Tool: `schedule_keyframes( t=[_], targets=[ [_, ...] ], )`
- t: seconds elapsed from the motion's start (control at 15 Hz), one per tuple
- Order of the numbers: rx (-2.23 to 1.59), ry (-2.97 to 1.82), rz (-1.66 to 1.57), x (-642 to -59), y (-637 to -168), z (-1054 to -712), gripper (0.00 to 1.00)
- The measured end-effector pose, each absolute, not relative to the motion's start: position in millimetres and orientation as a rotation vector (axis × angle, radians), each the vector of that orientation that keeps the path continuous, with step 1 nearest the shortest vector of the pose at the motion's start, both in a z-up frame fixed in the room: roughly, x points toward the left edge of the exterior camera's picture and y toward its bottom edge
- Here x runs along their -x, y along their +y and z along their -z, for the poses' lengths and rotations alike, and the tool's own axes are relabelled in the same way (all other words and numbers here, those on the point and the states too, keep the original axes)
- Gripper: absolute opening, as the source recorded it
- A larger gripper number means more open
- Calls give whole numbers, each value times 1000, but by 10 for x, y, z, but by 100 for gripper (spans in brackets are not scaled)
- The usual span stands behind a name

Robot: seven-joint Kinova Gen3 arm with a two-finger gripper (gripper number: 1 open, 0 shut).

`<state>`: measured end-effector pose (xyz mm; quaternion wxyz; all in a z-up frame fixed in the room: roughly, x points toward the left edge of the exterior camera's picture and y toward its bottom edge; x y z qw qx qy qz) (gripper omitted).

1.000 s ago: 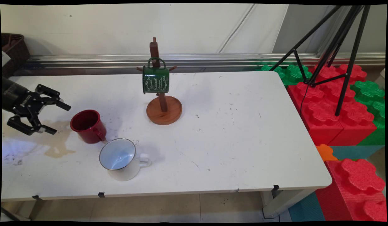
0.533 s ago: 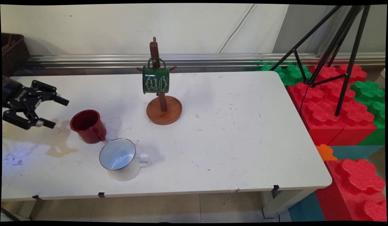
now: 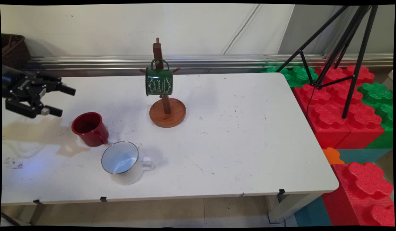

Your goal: Pick up the green mug from the rack

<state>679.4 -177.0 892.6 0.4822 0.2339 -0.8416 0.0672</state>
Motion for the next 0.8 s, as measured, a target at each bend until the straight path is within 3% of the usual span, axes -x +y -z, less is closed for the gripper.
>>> schedule_keyframes(
  t=[0.8],
  targets=[
    [-568, -1889, -191, -6253, -2209, -8944, 100]
  ],
)
